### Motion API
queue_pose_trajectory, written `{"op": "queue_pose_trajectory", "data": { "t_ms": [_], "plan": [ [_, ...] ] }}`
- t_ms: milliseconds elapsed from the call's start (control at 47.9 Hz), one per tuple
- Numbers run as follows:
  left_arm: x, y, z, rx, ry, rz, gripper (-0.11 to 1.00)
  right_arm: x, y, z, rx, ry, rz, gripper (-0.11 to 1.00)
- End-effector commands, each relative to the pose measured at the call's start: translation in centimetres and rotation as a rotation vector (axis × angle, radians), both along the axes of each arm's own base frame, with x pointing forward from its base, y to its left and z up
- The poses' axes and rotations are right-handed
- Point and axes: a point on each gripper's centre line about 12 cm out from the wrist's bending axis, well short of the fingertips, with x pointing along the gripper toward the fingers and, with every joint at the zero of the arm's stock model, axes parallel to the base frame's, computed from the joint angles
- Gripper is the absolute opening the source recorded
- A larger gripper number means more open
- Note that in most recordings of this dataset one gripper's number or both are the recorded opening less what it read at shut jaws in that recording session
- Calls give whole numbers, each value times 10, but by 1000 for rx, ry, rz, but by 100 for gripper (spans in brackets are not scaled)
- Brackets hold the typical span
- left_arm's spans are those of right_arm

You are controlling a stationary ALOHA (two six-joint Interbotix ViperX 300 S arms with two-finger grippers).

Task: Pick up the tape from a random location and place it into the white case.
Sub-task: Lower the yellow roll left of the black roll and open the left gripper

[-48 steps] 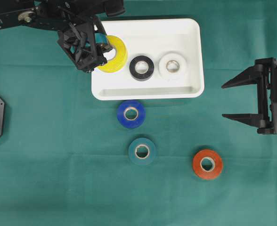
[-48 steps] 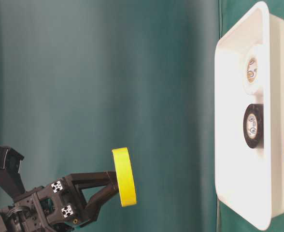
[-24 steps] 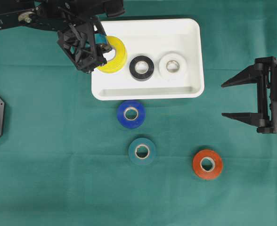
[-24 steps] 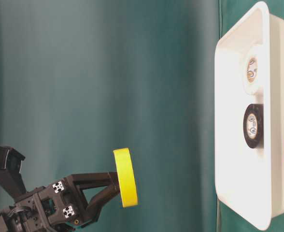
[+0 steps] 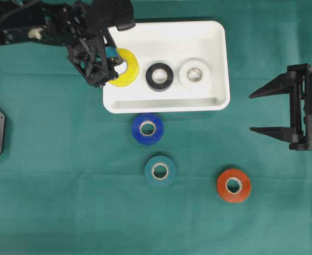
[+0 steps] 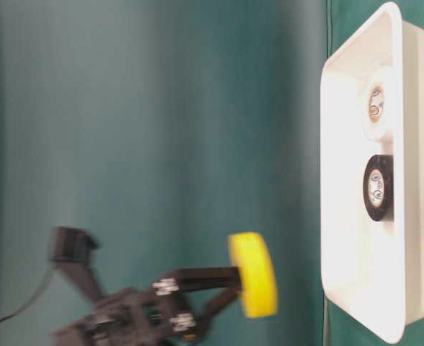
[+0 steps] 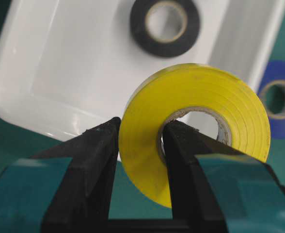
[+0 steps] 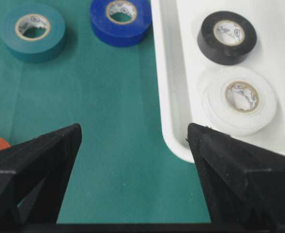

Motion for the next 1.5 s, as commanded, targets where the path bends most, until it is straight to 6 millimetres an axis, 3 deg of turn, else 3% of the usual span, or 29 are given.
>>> {"op": "queue_pose_trajectory", "data": {
  "t_ms": [0, 104, 459, 1316, 1378, 1483],
  "plan": [
    [5, 8, -12, -2, 2, 16, 23, 5, -1, 9, -5, -27, 0, 87],
    [13, 15, -35, -10, 26, 26, 23, 4, -1, 9, -4, -27, -1, 87],
    [12, 32, -66, -19, 45, 66, 23, 4, -1, 9, -7, -24, 0, 87],
    [16, 39, -72, -19, 34, 78, 23, 5, -1, 8, -5, -23, -2, 87],
    [16, 38, -72, -16, 35, 70, 34, 5, -1, 8, -5, -23, -2, 87],
    [16, 38, -72, -8, 38, 55, 66, 5, -1, 8, -5, -23, -2, 87]
  ]
}}
